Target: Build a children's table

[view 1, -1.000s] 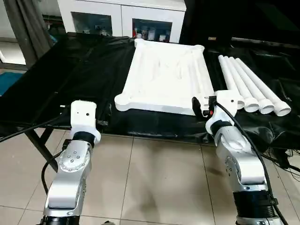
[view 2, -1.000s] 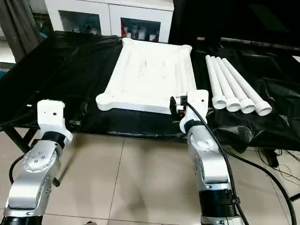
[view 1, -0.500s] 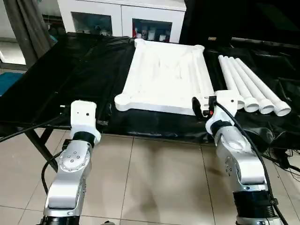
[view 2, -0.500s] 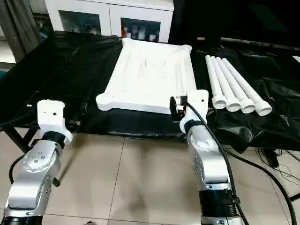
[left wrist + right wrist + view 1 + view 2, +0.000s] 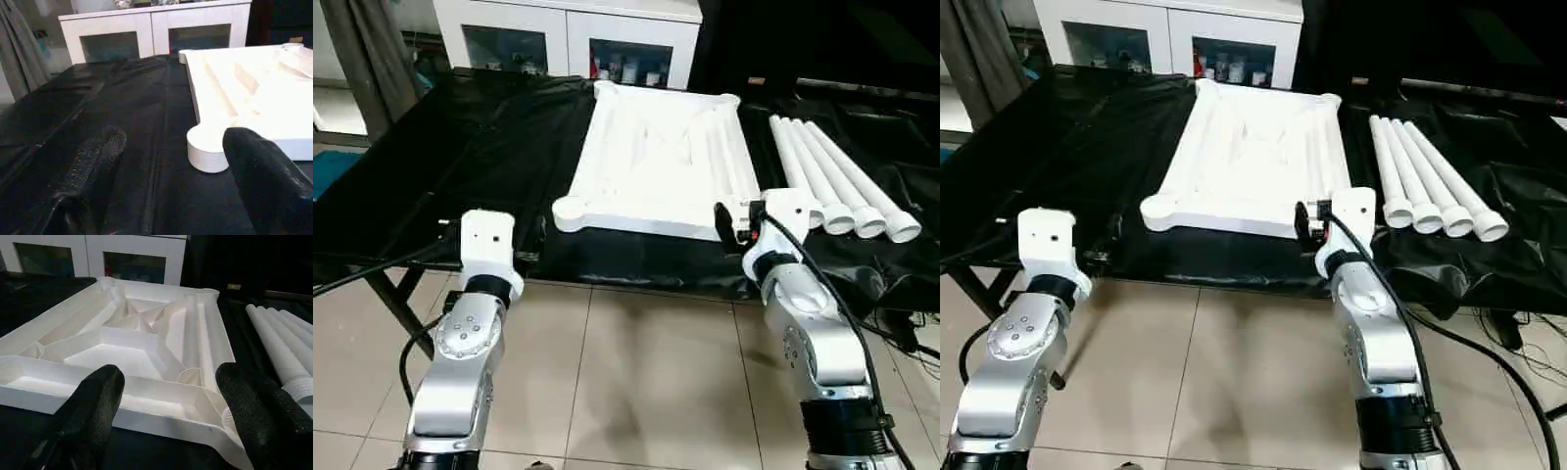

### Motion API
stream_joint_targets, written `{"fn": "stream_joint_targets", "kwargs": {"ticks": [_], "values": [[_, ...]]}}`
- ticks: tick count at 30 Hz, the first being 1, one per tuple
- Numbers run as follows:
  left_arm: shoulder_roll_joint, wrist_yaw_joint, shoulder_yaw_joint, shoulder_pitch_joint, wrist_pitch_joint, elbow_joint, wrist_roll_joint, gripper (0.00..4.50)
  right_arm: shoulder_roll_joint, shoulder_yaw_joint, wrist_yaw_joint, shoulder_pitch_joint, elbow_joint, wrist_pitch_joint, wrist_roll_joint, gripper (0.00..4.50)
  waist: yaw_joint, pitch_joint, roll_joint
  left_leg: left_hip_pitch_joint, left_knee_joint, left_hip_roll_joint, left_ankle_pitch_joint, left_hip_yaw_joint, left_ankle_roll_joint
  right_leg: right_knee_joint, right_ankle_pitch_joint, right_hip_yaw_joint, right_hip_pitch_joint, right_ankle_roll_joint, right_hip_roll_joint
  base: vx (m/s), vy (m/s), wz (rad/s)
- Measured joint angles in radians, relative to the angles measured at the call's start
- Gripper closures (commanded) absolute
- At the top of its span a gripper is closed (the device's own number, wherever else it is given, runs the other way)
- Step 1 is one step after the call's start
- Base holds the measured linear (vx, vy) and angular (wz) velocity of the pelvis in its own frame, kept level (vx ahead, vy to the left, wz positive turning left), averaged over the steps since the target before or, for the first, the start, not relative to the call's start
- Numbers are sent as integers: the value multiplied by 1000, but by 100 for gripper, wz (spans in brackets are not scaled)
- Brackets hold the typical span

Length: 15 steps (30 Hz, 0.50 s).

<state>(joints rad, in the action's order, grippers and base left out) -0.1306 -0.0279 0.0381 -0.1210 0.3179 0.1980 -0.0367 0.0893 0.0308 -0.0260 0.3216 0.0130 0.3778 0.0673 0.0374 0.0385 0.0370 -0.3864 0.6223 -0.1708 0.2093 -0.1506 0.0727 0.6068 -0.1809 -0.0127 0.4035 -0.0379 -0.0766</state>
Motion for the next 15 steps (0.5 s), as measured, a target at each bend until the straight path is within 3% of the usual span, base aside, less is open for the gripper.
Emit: {"fn": "stream_joint_targets", "kwargs": {"ticks": [13,14,15], "values": [[0,0,0,0,0,0,0,80,0,0,0,0,0,0,0,98,0,0,0,0,0,0,0,0,0,0,0,0,0,0,0,0,0,0],[0,0,0,0,0,0,0,77,0,0,0,0,0,0,0,126,0,0,0,0,0,0,0,0,0,0,0,0,0,0,0,0,0,0],[0,0,0,0,0,0,0,77,0,0,0,0,0,0,0,126,0,0,0,0,0,0,0,0,0,0,0,0,0,0,0,0,0,0]]}}
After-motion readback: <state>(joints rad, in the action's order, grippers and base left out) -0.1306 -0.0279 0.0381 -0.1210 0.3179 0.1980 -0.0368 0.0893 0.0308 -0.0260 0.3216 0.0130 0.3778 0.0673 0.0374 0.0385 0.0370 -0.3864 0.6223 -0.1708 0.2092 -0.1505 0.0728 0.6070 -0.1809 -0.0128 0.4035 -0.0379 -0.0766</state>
